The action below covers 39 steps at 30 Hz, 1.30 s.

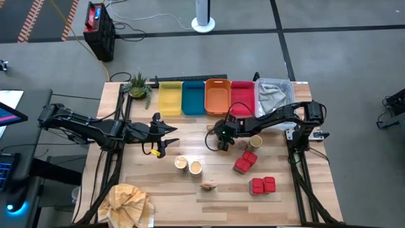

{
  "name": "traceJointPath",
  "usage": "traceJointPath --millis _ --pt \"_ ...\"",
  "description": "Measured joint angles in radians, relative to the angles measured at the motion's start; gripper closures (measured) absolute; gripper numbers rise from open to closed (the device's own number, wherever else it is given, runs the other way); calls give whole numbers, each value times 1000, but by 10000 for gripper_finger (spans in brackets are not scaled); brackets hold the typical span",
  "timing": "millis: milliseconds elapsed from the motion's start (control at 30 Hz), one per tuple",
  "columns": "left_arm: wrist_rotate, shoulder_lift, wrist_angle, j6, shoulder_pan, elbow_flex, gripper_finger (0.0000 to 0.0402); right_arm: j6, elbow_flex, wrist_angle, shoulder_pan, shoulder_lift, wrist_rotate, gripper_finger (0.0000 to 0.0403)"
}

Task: Sort spices by type
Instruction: Put the left brown spice bottle into the red bin

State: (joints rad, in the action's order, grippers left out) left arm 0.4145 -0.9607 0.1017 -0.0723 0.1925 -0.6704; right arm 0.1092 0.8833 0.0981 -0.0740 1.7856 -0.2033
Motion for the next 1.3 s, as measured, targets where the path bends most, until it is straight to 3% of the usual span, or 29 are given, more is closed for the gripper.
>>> traceJointPath --millis 267,400,533,667,900,1300 --pt "0 0 0 -2 0 0 205 -88 144 302 15 0 22 112" --pt "0 0 0 -3 0 0 205 -149 164 293 -13 0 18 65" --pt "0 0 26 -20 0 0 205 -192 158 231 -50 0 20 47" --pt "0 0 46 -21 0 0 205 -242 125 137 -73 0 24 50" --pt "0 0 45 -23 0 0 205 -254 62 -34 -113 19 131 79" --pt "0 0 41 -22 0 0 205 -251 28 -143 -113 33 145 197"
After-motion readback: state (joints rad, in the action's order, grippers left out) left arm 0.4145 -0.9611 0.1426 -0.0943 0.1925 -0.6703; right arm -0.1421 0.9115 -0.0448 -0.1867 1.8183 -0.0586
